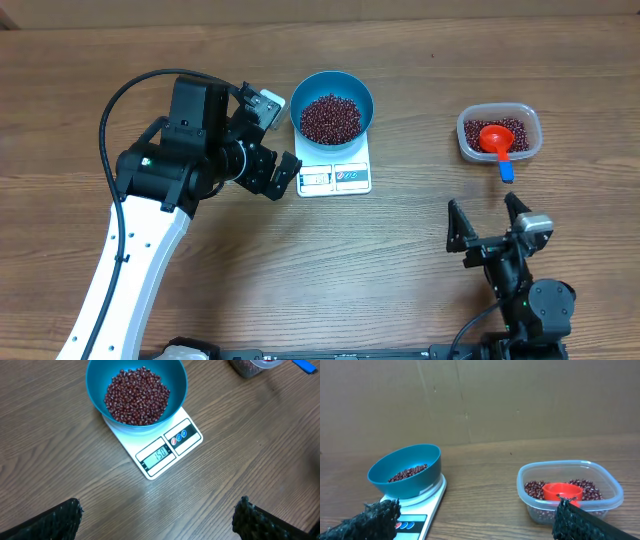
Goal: Scoop item into bowl and weigh 150g on scale
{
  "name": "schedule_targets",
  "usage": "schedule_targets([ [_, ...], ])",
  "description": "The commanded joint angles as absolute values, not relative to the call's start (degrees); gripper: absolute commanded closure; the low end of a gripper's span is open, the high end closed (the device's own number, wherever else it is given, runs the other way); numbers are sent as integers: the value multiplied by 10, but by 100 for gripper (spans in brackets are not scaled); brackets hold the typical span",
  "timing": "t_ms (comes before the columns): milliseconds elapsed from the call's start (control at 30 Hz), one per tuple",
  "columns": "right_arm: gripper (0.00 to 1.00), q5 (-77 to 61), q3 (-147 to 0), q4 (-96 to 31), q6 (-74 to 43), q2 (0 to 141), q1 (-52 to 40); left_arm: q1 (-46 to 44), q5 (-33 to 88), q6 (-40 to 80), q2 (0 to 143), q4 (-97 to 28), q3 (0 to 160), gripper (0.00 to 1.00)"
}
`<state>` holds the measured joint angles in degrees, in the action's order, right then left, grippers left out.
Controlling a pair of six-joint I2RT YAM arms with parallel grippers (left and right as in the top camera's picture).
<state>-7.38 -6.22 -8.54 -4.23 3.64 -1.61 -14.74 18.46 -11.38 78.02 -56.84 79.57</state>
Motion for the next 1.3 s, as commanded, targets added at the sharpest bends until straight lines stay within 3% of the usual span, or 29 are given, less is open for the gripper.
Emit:
schedule_targets([
  [0,0,-69,-44,-79,-40,15,-20,-147,189,-122,784,-568,804,1],
  [1267,0,-69,-4,-39,-42,2,-19,-147,189,-122,784,-568,804,0],
])
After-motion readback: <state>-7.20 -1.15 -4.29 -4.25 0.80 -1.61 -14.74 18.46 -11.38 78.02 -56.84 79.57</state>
